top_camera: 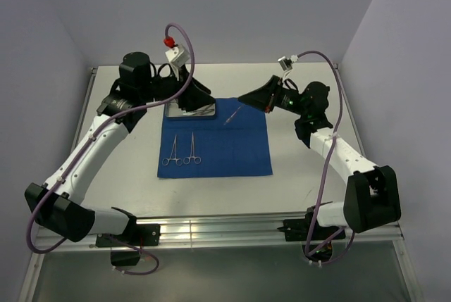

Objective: Open and lay out the surgical kit

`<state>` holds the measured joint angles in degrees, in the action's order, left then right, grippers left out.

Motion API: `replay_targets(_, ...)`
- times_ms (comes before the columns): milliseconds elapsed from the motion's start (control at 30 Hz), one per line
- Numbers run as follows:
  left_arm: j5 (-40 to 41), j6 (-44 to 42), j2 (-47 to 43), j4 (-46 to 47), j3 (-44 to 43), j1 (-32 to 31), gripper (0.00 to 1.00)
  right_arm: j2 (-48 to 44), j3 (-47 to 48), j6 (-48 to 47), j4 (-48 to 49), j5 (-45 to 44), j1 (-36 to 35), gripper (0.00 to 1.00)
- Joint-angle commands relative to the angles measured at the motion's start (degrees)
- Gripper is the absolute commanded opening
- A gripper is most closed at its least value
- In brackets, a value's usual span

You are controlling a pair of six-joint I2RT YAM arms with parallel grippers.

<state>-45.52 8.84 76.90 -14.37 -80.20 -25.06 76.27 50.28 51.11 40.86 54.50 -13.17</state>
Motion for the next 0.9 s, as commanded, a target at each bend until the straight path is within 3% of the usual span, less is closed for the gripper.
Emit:
replay_targets(0,-17.76,7.41,-1.40,2.59,2.23,-1.04,0.50,-3.84,-1.41,1.00,10.11,7.19,-0.10,0.00)
replay_targets(233,-17.06,11.20,-4.66,8.04,9.98,-5.34,0.59,-6.84,-1.50,-2.24,10.91,9.39,-3.61,0.00)
replay_targets(333,-18.02,10.93,-4.57,7.52,10.16,-6.76,0.60,-7.10,-0.54,-1.98,11.17,10.80,-5.28,0.00)
replay_targets(533,-21.37,16.90,-6.06,15.94,12.52,-6.76,0.58,-8.77,0.26,-5.23,8.45,12.03,-7.92,0.00)
replay_targets(867,-11.88,11.19,-5.27,6.99,9.98,-9.31,0.49,-9.12,1.22,-4.18,9.32,12.74,-10.38,0.00)
